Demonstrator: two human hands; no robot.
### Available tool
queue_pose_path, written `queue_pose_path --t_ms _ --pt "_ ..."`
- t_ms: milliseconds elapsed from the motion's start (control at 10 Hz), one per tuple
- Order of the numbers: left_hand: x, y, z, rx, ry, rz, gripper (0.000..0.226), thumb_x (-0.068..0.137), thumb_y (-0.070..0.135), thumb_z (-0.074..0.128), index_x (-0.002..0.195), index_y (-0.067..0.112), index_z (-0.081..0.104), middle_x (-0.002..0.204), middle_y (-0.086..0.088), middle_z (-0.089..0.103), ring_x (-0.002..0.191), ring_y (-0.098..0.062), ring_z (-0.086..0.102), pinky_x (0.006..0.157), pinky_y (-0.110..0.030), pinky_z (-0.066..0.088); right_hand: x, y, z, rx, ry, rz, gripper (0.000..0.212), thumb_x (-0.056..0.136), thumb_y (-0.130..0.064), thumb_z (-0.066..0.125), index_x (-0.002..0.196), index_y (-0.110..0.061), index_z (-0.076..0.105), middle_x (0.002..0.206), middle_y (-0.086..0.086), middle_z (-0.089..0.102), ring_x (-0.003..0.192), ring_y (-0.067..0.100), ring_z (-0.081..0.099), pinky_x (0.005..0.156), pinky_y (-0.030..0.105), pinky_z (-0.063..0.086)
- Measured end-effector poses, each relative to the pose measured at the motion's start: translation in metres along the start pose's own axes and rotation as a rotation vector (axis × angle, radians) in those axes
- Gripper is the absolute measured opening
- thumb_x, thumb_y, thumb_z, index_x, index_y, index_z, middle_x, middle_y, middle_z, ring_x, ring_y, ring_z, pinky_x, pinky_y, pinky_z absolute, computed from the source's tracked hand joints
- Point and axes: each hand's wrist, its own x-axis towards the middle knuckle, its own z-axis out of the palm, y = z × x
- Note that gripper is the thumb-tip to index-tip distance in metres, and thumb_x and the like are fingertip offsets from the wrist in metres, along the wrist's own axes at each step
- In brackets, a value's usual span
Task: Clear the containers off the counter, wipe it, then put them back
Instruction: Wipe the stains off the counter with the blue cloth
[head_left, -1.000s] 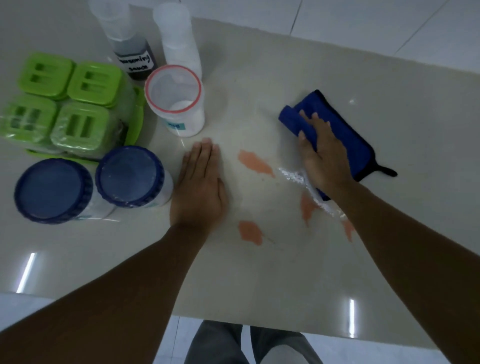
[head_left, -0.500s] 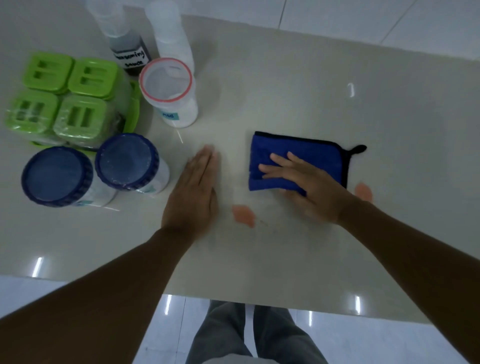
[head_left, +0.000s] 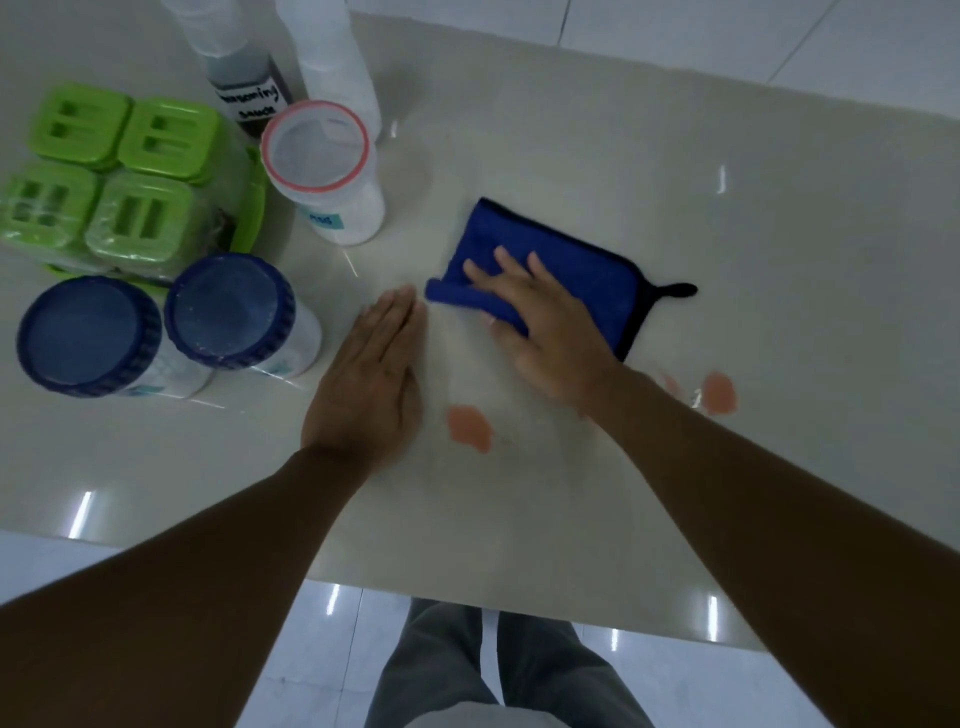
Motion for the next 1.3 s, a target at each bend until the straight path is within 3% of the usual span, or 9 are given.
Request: queue_pose_path --t_ms 100,200,500,600,700,800,1000,1200,1300 --pt "0.000 0.000 -0.002 0.009 -0.009 -0.001 0.056 0.095 0.007 0.037 0.150 -0.005 0.040 0.159 -0.022 0.036 0.151 -0.034 0.031 0.125 -0.051 0.025 -0.052 0.024 -0.003 -0.034 -0.087 -0.125 0.048 0.103 -0.034 0.046 0.151 -0.028 0.047 0.161 -0.011 0.035 0.153 -0.005 0.011 0.127 0.021 0.007" --pt "-0.001 0.001 -0.001 0.019 0.011 0.006 0.055 0.094 0.006 0.035 0.148 -0.006 0.042 0.158 -0.023 0.038 0.150 -0.036 0.033 0.124 -0.052 0.027 -0.069 0.048 -0.021 -0.024 -0.092 0.009 0.051 0.100 -0.050 0.039 0.150 -0.042 0.044 0.162 -0.017 0.035 0.156 0.006 0.016 0.128 0.032 0.017" --pt "0.002 -0.001 0.001 0.015 0.044 0.017 0.055 0.093 0.004 0.035 0.146 -0.007 0.045 0.156 -0.023 0.041 0.148 -0.037 0.036 0.125 -0.048 0.024 -0.005 0.039 -0.045 0.117 0.082 0.403 0.046 0.109 -0.038 0.042 0.154 -0.043 0.033 0.169 -0.009 0.020 0.159 0.019 0.004 0.125 0.046 0.015" --pt "0.001 -0.002 0.002 0.008 0.045 0.019 0.054 0.094 0.004 0.035 0.146 -0.006 0.045 0.156 -0.023 0.041 0.148 -0.036 0.036 0.125 -0.049 0.026 -0.006 0.022 -0.033 0.143 0.047 0.360 0.047 0.108 -0.038 0.045 0.153 -0.043 0.036 0.168 -0.011 0.020 0.158 0.016 0.002 0.124 0.042 0.016" --pt "0.002 -0.002 0.004 -0.001 0.053 0.022 0.052 0.096 0.005 0.036 0.146 -0.006 0.045 0.155 -0.024 0.042 0.148 -0.036 0.037 0.124 -0.050 0.027 -0.028 -0.010 -0.006 0.115 -0.002 0.180 0.047 0.107 -0.025 0.050 0.153 -0.030 0.042 0.152 -0.025 0.023 0.136 -0.027 -0.009 0.115 0.008 -0.003" --pt "-0.001 -0.004 0.004 -0.009 0.050 0.003 0.051 0.097 0.007 0.036 0.146 -0.006 0.045 0.155 -0.024 0.043 0.147 -0.036 0.037 0.123 -0.052 0.029 -0.050 -0.024 0.014 0.119 -0.008 0.088 0.049 0.104 -0.012 0.054 0.151 -0.019 0.044 0.138 -0.031 0.020 0.114 -0.045 -0.018 0.100 -0.009 -0.014" --pt "-0.028 -0.006 -0.003 -0.027 0.003 0.034 0.053 0.096 0.007 0.035 0.147 -0.008 0.042 0.156 -0.026 0.040 0.148 -0.038 0.035 0.123 -0.053 0.028 -0.074 -0.030 0.033 0.107 -0.016 0.012 0.045 0.103 -0.023 0.052 0.148 -0.018 0.052 0.149 -0.025 0.035 0.142 -0.024 0.007 0.124 0.014 -0.004" --pt "-0.045 -0.005 -0.006 0.020 -0.033 0.042 0.058 0.093 0.002 0.039 0.150 -0.007 0.037 0.159 -0.025 0.035 0.151 -0.036 0.030 0.124 -0.052 0.025 -0.123 -0.018 0.037 0.029 -0.171 -0.149 0.048 0.104 -0.040 0.046 0.149 -0.024 0.050 0.158 -0.007 0.043 0.153 0.002 0.023 0.130 0.037 0.010" --pt "-0.044 -0.002 -0.005 0.028 -0.005 0.038 0.057 0.094 0.006 0.030 0.148 -0.008 0.041 0.157 -0.025 0.038 0.149 -0.038 0.034 0.123 -0.053 0.027 -0.146 0.010 0.010 0.073 -0.068 -0.083 0.041 0.103 -0.034 0.051 0.144 -0.033 0.053 0.155 -0.009 0.046 0.151 0.000 0.027 0.128 0.046 0.018"
